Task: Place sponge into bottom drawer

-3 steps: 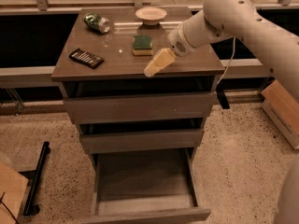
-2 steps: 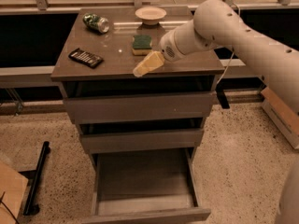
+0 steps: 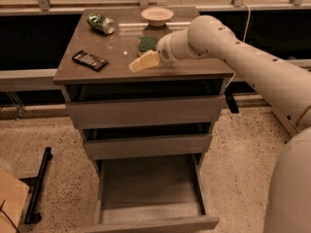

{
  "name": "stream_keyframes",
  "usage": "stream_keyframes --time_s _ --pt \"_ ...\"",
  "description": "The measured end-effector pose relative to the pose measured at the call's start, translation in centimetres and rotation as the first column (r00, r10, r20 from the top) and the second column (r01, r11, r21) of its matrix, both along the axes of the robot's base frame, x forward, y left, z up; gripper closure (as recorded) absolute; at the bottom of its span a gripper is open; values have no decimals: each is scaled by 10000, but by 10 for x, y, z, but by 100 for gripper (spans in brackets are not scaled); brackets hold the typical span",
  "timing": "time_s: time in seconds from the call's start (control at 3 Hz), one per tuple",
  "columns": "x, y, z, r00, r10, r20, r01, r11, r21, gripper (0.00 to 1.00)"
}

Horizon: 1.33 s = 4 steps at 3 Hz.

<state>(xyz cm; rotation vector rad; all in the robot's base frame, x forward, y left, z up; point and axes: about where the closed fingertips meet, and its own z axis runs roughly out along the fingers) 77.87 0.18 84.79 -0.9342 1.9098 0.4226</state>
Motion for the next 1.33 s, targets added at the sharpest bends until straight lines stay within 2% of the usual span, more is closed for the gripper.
stream_keyframes --time_s 0.33,1.0,1.33 --pt "25 3 -8 9987 -484 174 475 9978 472 0" --pt "68 9 -25 9959 -858 300 819 9903 1125 0" --pt "79 14 -22 9955 -837 448 782 9905 1130 19"
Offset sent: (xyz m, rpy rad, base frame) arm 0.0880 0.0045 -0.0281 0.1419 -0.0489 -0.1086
